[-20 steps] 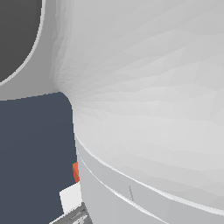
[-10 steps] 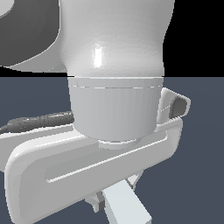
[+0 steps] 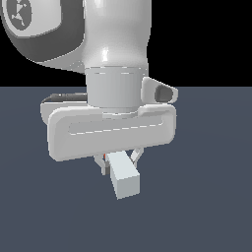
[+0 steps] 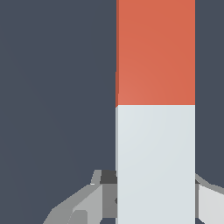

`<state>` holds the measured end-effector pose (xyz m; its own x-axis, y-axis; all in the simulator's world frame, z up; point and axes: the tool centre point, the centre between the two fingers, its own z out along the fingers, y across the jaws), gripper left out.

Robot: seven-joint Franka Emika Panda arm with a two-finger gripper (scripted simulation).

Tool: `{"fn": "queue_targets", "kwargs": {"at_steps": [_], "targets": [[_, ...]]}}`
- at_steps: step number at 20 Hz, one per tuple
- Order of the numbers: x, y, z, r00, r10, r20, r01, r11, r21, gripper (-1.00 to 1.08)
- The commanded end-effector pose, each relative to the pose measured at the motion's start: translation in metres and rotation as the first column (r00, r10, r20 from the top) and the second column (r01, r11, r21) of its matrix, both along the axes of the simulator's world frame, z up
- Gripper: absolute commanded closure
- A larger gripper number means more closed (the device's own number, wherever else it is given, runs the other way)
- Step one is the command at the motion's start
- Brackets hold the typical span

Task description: Insert the peg into the horizontal hole in a box.

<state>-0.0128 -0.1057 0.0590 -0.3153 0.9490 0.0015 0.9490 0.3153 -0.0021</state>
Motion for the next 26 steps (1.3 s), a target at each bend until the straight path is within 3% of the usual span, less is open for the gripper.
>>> {"fn": "queue_targets", "kwargs": {"at_steps": [1, 13, 26], "targets": [[-0.001, 0.019, 0.006, 0.999, -0.038, 0.002, 0.038, 0.999, 0.000, 1.08], [0.001, 0.074, 0.019, 0.990, -0.143, 0.003, 0.143, 0.990, -0.001, 1.08], [0.003, 0.079, 0.021, 0.988, -0.154, 0.002, 0.154, 0.988, -0.001, 1.08]]}}
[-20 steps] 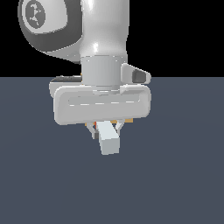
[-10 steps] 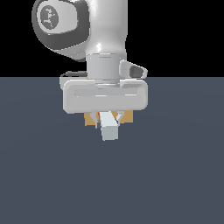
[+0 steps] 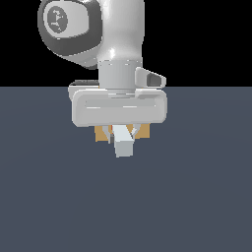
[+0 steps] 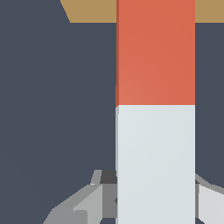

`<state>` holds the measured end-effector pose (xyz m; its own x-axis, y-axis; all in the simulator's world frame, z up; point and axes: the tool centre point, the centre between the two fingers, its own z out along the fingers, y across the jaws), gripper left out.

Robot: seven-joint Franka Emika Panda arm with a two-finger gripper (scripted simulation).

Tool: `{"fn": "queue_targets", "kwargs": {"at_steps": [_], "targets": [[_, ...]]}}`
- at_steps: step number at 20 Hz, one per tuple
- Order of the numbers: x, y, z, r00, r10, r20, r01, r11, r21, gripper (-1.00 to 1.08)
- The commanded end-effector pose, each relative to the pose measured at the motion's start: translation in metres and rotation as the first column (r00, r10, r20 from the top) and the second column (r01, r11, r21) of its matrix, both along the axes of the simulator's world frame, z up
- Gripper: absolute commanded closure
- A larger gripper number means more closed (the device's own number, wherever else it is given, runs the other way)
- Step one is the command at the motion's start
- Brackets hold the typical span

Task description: Insert the peg into the horizontal hole in a box.

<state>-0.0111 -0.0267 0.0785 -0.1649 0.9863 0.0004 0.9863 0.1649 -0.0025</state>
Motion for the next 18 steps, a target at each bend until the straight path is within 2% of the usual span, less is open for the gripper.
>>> {"fn": "queue_targets", "kwargs": {"at_steps": [1, 10, 18], "targets": [[0.000, 0.000, 0.000, 1.000, 0.000, 0.000, 0.000, 1.000, 0.000, 1.08], [-0.003, 0.010, -0.001, 1.000, 0.001, -0.001, -0.001, 1.000, 0.000, 1.08], [-0.012, 0.066, 0.001, 1.000, 0.001, 0.002, -0.001, 1.000, 0.001, 1.08]]}}
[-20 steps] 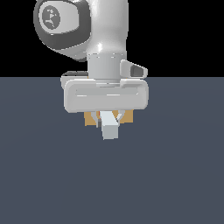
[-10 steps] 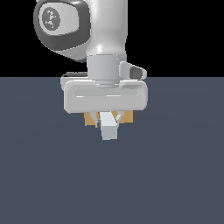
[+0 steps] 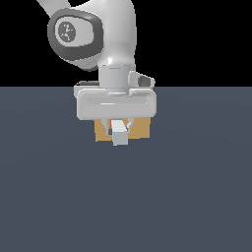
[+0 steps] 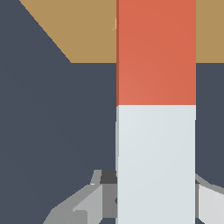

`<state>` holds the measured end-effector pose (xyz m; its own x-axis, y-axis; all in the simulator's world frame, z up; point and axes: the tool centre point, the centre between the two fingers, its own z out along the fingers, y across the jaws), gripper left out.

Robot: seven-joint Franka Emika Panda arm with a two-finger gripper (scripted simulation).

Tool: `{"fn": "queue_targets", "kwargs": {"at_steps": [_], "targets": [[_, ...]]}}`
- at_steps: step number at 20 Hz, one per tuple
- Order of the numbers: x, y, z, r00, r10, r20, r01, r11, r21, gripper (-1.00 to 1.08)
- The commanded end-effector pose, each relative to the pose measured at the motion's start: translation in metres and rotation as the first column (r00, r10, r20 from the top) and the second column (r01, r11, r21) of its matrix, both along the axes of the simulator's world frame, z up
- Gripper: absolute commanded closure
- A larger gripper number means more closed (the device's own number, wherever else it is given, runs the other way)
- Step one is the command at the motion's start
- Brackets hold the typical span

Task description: Insert the peg into the horizontal hole in a box.

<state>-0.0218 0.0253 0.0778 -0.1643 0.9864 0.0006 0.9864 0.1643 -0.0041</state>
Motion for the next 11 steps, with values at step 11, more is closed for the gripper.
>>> {"fn": "queue_targets", "kwargs": {"at_steps": [11], "targets": [[-0.007, 0.060, 0.003, 1.000, 0.002, 0.006, -0.002, 1.000, 0.001, 1.08]]}}
